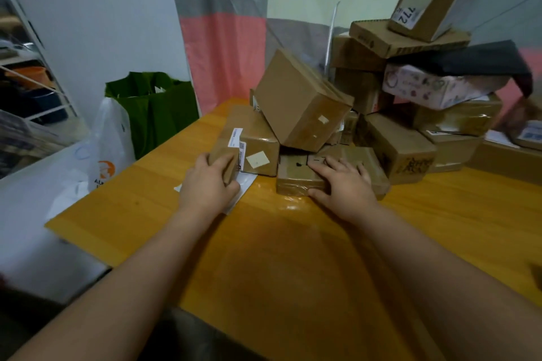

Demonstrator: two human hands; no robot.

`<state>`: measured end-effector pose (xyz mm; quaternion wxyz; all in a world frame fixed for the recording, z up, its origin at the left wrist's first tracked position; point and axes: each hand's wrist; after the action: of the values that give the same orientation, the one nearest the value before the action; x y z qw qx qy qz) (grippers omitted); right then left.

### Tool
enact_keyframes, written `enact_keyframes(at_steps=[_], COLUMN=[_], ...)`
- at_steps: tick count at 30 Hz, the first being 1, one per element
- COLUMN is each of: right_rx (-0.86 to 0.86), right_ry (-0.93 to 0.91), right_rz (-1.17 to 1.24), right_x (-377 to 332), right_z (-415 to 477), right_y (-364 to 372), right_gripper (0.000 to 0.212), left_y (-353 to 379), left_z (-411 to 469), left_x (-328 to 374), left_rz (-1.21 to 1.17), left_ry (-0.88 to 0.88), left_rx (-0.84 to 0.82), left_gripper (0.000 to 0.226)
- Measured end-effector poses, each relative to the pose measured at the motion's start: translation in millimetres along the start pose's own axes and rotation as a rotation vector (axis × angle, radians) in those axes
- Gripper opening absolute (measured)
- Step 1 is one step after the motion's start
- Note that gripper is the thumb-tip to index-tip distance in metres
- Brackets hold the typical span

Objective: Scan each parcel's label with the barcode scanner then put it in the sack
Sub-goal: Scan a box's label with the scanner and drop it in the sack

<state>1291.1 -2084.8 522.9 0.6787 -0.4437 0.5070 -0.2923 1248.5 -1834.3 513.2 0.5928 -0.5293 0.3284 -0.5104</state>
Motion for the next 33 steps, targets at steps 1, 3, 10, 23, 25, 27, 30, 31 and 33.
enact_keyframes(at_steps=[1, 3, 10, 23, 25, 27, 30, 31, 33], right_rx=[-0.003, -0.012, -0.015, 0.195, 0.23, 0.249, 0.245, 0.247, 0.264], right_ry=[-0.004, -0.011, -0.02, 0.135, 0.131, 0.101, 0.043, 0.027, -0.002], right_rz=[0.001, 0.007, 0.038, 0.02, 0.063, 0.112, 0.173, 0.193, 0.263], right_x=[2.0, 5.4, 15.6, 43.5, 40.1, 34.1, 20.6, 15.1, 4.8], right_z=[-11.1, -32.6, -115.5, -237.0, -244.3, -249.0, -250.6, -250.6, -250.4], right_y=[-2.0, -6.7, -21.5, -62.7, -66.5, -69.5, -72.0, -72.3, -72.6], right_gripper=[0.061, 0.062, 0.062, 0.044, 0.041, 0.041, 0.041, 0.04, 0.039], left_y=[-2.1, -8.2, -28.8, -47.0, -52.5, -58.3, -68.9, -74.1, -84.6], left_z=[-12.6, -37.7, -124.5, -211.1, -208.5, -205.7, -208.2, -211.3, -219.2], left_x=[2.2, 6.7, 22.7, 91.8, 91.4, 85.9, 77.4, 76.2, 76.1], left_rz=[0.0, -0.003, -0.009, -0.078, -0.128, -0.21, -0.325, -0.379, -0.501], left_ry=[-0.001, -0.012, -0.003, 0.136, 0.083, 0.024, -0.014, -0.009, 0.025], left_rx=[0.004, -0.003, 0.002, -0.098, -0.077, -0.003, 0.131, 0.174, 0.234], left_gripper=[0.062, 0.062, 0.062, 0.065, 0.062, 0.061, 0.059, 0.058, 0.055])
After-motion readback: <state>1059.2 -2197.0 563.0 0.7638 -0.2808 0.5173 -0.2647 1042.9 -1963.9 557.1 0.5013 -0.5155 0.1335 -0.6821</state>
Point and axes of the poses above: each hand's wrist, its own z-axis towards the middle knuckle, its own y-axis out of the palm, x = y × z, and after that the axes turned 15 degrees about z, right-handed
